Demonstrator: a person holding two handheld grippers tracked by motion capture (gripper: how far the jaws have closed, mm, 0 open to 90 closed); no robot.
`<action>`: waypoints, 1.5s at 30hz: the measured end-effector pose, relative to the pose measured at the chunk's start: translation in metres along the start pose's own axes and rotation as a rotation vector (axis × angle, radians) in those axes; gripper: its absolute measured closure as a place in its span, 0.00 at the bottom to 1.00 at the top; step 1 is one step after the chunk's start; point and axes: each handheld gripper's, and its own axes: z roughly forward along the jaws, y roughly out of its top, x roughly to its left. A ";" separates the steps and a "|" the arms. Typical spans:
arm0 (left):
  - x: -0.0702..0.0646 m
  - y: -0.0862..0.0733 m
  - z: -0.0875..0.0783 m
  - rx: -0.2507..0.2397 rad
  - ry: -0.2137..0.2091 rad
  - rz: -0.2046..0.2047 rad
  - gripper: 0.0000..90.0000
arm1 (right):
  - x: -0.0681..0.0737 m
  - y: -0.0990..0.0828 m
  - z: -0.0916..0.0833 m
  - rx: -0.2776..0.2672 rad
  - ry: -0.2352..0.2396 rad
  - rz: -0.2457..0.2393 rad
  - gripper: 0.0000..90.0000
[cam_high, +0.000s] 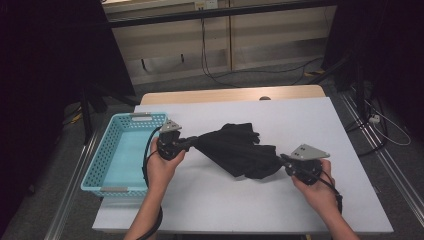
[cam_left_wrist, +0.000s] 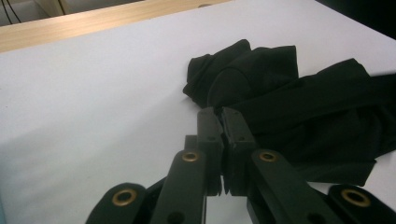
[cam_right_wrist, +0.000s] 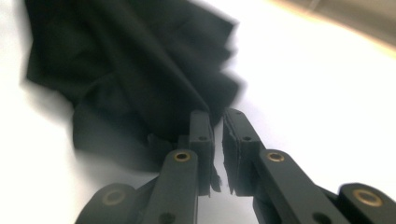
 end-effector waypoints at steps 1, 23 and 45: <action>0.000 -0.001 0.001 0.003 0.004 -0.010 0.97 | -0.004 0.000 -0.001 -0.009 -0.012 0.013 0.92; -0.007 -0.006 0.013 0.071 -0.026 0.006 0.97 | 0.006 -0.008 -0.002 -0.001 0.157 0.099 0.77; -0.001 -0.003 0.006 0.043 -0.024 -0.018 0.97 | 0.026 -0.007 0.010 0.043 0.260 0.021 0.81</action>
